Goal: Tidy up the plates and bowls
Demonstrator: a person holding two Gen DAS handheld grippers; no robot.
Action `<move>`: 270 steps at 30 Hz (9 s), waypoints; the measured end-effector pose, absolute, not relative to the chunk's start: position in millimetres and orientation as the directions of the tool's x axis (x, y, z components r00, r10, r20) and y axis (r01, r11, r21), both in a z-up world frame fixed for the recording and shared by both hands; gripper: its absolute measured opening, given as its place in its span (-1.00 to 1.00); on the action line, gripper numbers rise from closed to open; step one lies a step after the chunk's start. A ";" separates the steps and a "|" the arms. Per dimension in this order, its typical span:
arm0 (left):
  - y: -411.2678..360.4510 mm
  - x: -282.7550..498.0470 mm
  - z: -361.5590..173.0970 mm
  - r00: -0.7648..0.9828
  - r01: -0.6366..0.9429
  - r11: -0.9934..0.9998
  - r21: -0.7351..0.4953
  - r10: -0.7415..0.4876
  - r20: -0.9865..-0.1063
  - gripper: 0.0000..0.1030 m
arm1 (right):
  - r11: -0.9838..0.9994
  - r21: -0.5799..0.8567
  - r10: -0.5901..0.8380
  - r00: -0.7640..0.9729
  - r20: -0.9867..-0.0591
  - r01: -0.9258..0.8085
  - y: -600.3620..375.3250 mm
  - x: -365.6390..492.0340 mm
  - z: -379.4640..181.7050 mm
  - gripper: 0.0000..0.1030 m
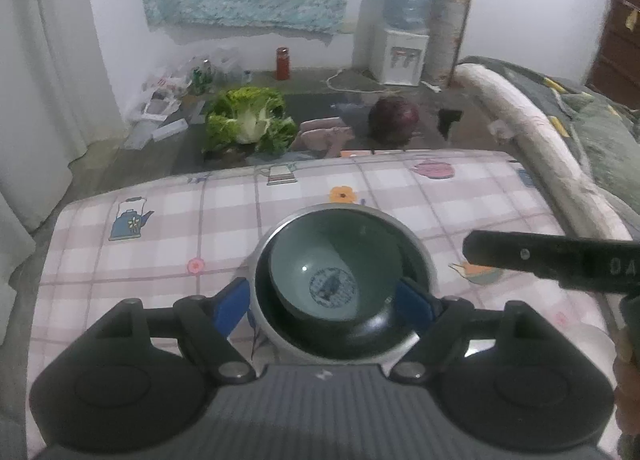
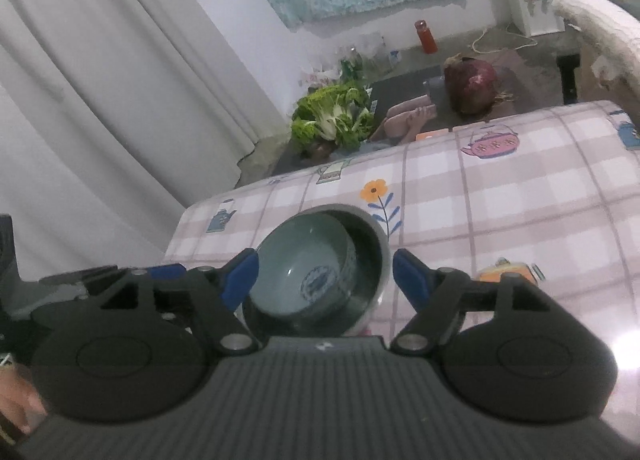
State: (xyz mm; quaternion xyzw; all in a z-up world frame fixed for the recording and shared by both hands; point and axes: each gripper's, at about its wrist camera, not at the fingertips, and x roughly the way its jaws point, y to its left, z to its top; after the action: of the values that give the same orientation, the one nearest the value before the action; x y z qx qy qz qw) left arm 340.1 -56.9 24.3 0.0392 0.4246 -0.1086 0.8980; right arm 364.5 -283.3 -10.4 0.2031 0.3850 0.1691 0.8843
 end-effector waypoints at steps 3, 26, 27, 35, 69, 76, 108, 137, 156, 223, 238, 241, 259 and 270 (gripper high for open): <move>-54.4 321.6 35.2 0.627 0.249 0.968 -0.021 -0.178 -0.759 0.63 | 0.855 0.499 0.454 0.667 -0.591 -0.140 -289.7 336.8 -4.3 0.52; 23.1 147.2 49.4 0.686 0.128 0.986 -0.106 -0.165 -0.709 0.71 | 0.805 0.589 0.458 0.709 -0.536 -0.075 -292.4 142.8 -7.7 0.57; 29.1 139.2 49.0 0.691 0.108 0.988 -0.108 -0.153 -0.707 0.71 | 0.803 0.592 0.459 0.704 -0.542 -0.067 -290.9 137.6 -10.1 0.57; 73.5 93.8 33.6 0.717 -0.043 0.994 -0.096 -0.036 -0.696 0.71 | 0.781 0.612 0.524 0.664 -0.534 -0.125 -256.5 103.7 -19.6 0.57; 165.7 117.2 -73.8 0.616 -0.269 0.959 -0.092 0.098 -0.781 -0.68 | 0.813 0.544 0.563 0.518 -0.644 -0.207 -61.6 131.9 -94.6 -0.04; 167.4 112.9 -73.8 0.631 -0.257 0.959 -0.121 0.072 -0.773 -0.70 | 0.839 0.533 0.485 0.602 -0.634 -0.114 -94.8 136.1 -91.5 -0.14; 142.8 47.9 -65.8 0.641 -0.130 0.967 -0.221 -0.088 -0.763 -0.64 | 0.850 0.509 0.498 0.520 -0.693 -0.136 -96.2 151.2 -107.8 -0.75; 121.1 42.7 -76.0 0.589 -0.065 0.997 -0.040 0.006 -0.808 -0.26 | 0.901 0.379 0.428 0.561 -0.708 -0.209 -116.9 109.3 -97.0 -0.67; 125.4 40.8 -65.9 0.610 -0.093 0.995 -0.028 0.034 -0.791 -0.66 | 0.890 0.382 0.455 0.558 -0.693 -0.251 -105.2 106.8 -92.8 -0.79; 101.5 72.3 -67.5 0.570 -0.081 0.992 0.102 0.130 -0.811 -0.49 | 0.916 0.310 0.402 0.591 -0.700 -0.255 -101.3 106.4 -99.4 -0.74; 100.0 66.7 -59.3 0.585 -0.083 0.992 0.097 0.127 -0.801 -0.49 | 0.915 0.312 0.403 0.605 -0.687 -0.255 -104.6 100.9 -94.0 -0.74; 100.6 66.6 -62.5 0.579 -0.079 0.993 0.085 0.115 -0.807 -0.50 | 0.917 0.310 0.399 0.603 -0.691 -0.252 -105.4 101.5 -95.1 -0.74; 109.9 41.7 -71.2 0.589 -0.064 0.998 0.006 0.043 -0.807 -0.65 | 0.922 0.279 0.387 0.609 -0.693 -0.268 -107.0 82.7 -97.2 -0.78; 106.0 40.4 -70.5 0.592 -0.051 0.999 0.010 0.038 -0.805 -0.67 | 0.926 0.285 0.376 0.623 -0.685 -0.246 -113.3 79.5 -97.5 -0.79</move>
State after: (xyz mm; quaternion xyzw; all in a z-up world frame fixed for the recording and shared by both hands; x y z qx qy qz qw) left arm 40.4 106.0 -70.5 -0.0070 0.4508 0.0249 0.8923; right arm 79.5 -113.3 -97.5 0.0819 0.3977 0.1735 0.8972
